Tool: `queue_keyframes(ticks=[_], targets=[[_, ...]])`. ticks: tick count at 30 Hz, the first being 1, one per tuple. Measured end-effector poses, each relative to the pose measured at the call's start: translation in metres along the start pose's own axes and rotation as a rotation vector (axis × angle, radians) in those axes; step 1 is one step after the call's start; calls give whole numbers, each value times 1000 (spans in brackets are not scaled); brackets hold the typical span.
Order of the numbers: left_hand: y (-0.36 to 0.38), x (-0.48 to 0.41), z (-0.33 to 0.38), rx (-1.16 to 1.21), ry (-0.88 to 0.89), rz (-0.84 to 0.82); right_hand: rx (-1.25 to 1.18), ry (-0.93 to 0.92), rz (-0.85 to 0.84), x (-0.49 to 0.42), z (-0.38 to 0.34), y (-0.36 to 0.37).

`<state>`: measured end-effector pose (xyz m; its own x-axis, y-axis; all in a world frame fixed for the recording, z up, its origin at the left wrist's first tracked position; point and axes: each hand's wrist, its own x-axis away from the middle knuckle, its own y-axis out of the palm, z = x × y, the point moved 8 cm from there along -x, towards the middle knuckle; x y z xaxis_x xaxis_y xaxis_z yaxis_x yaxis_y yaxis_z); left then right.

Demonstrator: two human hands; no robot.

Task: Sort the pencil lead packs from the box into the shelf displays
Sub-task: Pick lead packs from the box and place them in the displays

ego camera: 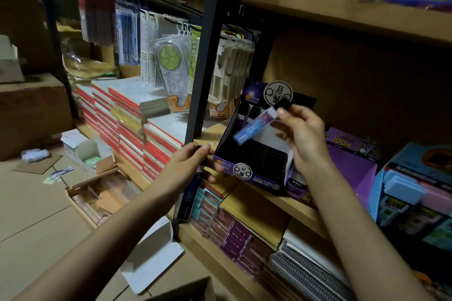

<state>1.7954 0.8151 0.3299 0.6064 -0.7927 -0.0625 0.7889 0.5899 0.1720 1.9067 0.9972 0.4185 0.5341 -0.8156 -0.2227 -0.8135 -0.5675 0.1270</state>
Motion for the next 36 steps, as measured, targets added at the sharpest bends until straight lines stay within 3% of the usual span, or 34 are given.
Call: queue_keyframes(ticks=[3, 8, 13, 19, 26, 28, 32, 34, 36], targets=[[-6, -4, 1, 22, 14, 25, 230, -149, 118, -30, -10, -12], [-7, -11, -1, 61, 40, 32, 653, -244, 102, -57, 8, -5], [-20, -16, -11, -47, 68, 105, 781, -337, 65, -63, 23, 4], [-38, -20, -20, 20, 25, 199, 761, -284, 36, -74, 34, 5], [-28, -22, -18, 133, -15, 159, 774, -131, 61, -89, 51, 5], [-23, -21, -16, 150, -12, 156, 866, -122, 41, -88, 50, 8], [-14, -19, -9, 181, 15, 180, 1285, 40, -196, -60, 49, 11], [-8, -18, -5, 217, 24, 158, 1168, -31, -240, -32, 41, 15], [1, -17, -3, 250, 17, 122, 854, -91, -302, 5, 33, 29]])
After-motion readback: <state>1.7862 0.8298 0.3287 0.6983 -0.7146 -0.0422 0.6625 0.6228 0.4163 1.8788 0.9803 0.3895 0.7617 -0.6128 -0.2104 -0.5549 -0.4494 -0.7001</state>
